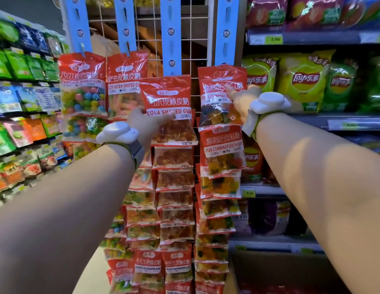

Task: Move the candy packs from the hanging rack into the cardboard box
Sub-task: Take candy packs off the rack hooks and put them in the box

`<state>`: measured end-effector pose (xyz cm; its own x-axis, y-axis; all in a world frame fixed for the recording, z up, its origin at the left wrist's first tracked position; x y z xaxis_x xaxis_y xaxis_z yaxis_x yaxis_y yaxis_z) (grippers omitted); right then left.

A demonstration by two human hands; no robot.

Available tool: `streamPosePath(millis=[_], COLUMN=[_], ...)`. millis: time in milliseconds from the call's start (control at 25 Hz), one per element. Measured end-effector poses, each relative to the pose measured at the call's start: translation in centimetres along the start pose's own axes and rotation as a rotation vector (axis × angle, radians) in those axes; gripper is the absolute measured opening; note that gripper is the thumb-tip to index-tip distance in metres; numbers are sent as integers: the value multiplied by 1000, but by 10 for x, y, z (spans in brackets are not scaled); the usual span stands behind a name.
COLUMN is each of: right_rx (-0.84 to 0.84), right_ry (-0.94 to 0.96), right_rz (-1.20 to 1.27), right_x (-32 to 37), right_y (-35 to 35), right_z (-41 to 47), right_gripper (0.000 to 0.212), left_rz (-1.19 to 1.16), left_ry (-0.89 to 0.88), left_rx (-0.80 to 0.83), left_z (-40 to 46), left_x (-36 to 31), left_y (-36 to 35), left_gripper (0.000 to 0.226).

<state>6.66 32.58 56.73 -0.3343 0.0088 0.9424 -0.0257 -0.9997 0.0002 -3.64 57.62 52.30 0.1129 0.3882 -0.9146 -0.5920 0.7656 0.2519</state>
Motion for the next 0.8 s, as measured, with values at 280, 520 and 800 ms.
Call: streamPosePath(millis=[280, 520, 800], right_rx=[-53, -39, -35], right_ry=[-19, -28, -77], right_rz=[-88, -95, -140], right_x=[-18, -32, -48], right_y=[-2, -8, -4], right_z=[1, 1, 8], right_gripper=[44, 47, 58], left_rz=[11, 37, 68], left_ry=[-29, -55, -91], left_rx=[40, 70, -18], left_z=[16, 19, 21], left_x=[12, 10, -27], left_y=[2, -3, -6], left_gripper=[52, 43, 25])
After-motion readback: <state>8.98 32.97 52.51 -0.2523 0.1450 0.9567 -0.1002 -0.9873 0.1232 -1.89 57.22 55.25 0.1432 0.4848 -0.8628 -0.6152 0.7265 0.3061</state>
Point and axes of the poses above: each hand's wrist, its own z-axis towards the middle knuckle, its own y-axis out of the back of the hand, x = y × z, the point moved 7 cm from there along z, towards the middle knuckle, and after that the axes turned 15 degrees about z, right-handed, at the moved point
